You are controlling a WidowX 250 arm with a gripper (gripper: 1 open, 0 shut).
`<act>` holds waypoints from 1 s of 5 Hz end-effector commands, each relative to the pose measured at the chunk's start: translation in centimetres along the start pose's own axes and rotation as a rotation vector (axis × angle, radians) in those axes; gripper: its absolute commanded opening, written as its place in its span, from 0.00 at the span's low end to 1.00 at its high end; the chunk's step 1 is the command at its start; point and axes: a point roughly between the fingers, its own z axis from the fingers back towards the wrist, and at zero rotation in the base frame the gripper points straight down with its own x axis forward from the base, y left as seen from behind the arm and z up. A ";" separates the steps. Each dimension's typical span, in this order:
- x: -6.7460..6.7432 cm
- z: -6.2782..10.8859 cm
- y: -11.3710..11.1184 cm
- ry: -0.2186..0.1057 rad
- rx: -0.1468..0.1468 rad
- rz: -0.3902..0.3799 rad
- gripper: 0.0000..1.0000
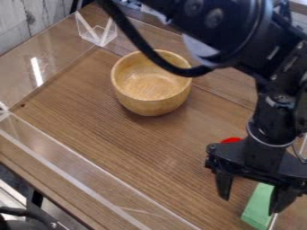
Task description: Put the green block in the brown bowl
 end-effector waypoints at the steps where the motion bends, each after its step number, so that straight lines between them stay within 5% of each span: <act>1: 0.7 1.2 -0.6 -0.048 -0.038 -0.001 1.00; 2: 0.9 1.2 -0.7 -0.057 -0.037 0.011 1.00; 4: 3.6 1.0 -1.4 -0.057 -0.027 -0.031 1.00; 5: 3.9 -0.3 -1.3 -0.046 -0.024 -0.125 1.00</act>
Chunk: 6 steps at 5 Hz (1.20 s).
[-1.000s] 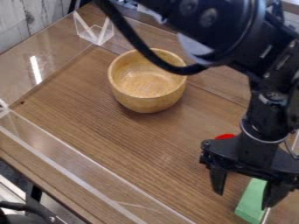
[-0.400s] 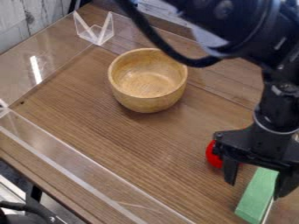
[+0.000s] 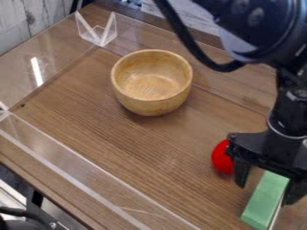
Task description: Put the green block in the brown bowl
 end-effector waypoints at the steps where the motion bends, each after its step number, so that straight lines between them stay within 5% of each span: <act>1: 1.2 0.4 -0.5 -0.037 -0.026 -0.086 1.00; 3: 0.5 1.5 0.9 -0.059 -0.013 -0.126 1.00; 5: 0.3 2.6 0.4 -0.057 -0.051 -0.169 1.00; 6: 0.1 1.6 -0.4 -0.057 -0.054 -0.106 1.00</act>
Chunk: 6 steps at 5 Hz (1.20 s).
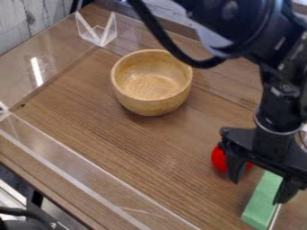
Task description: Put the green block in the brown bowl
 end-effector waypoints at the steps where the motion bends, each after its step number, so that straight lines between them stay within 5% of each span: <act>1: 0.8 -0.2 -0.6 -0.039 -0.023 0.060 1.00; 3: 1.0 -3.2 0.0 0.012 -0.068 -0.166 1.00; 4: 0.9 -2.8 0.0 0.002 -0.078 -0.153 0.00; 6: 0.7 -1.6 -0.4 -0.018 -0.085 -0.196 0.00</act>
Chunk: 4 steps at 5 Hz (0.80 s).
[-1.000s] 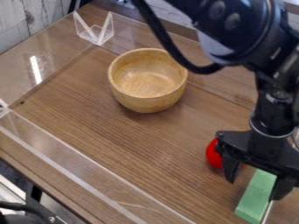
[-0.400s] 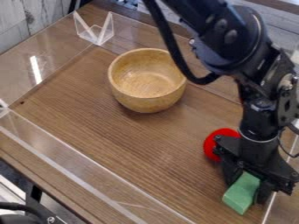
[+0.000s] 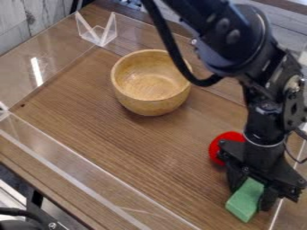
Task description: Put the green block in the brown bowl
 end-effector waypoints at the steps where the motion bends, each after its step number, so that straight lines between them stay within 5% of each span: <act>1: 0.6 1.9 -0.6 -0.057 -0.027 -0.076 0.00; 4: -0.5 1.7 -1.1 -0.083 0.001 -0.146 0.00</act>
